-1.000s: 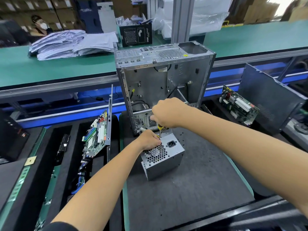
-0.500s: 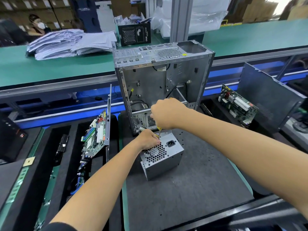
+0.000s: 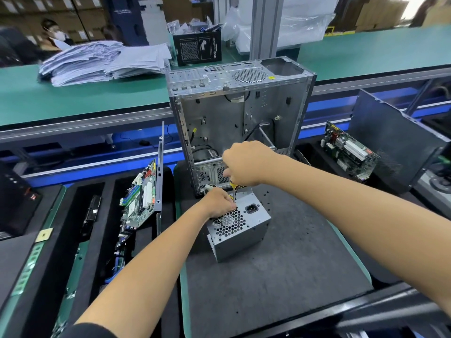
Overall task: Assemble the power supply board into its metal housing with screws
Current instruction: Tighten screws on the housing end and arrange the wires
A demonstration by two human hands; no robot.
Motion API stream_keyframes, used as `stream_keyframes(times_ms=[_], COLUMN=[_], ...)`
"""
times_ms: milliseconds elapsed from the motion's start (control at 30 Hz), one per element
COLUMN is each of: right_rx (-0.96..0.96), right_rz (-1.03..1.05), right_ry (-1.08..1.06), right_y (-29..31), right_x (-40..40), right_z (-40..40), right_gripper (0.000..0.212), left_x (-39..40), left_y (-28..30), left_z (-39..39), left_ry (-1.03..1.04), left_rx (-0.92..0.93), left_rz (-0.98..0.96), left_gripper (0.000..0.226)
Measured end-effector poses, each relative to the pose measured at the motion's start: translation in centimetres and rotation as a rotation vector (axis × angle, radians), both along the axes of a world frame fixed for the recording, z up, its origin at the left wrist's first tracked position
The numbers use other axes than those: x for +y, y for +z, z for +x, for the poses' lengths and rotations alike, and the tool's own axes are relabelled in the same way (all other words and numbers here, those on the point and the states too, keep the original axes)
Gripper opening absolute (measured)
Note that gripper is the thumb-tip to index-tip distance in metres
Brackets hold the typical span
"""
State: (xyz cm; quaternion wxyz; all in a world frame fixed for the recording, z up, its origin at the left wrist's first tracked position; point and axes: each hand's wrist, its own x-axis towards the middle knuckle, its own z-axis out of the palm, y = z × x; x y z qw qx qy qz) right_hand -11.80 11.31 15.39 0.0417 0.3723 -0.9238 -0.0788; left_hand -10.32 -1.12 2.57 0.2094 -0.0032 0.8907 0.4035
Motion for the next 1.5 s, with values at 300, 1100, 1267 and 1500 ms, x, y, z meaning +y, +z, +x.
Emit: stream_keyframes(times_ms=[300,1100,1267,1500], right_rx=[-0.217,-0.563,-0.662,-0.695], right_rz=[-0.076,-0.667,-0.520,-0.424], right_ry=[-0.023,-0.467,-0.590,-0.639], right_y=[0.4,-5.6,-10.8,-14.4], right_x=[-1.0,6.7,8.5,9.7], right_z=[-0.4,-4.2,-4.7,-6.7], right_gripper=[0.027,0.023,0.014,0.028], left_x=[-0.6,5.7,7.5,8.6], left_y=[-0.2,2.2,0.9,-0.6], left_z=[0.0,-2.4,-3.9,-7.6], left_ry=[0.072,-0.083,-0.184,-0.247], left_rx=[-0.051,0.292,0.305,0.222], left_rz=[0.065,-0.118,-0.212,-0.325], left_gripper=[0.023,0.013,0.012,0.016])
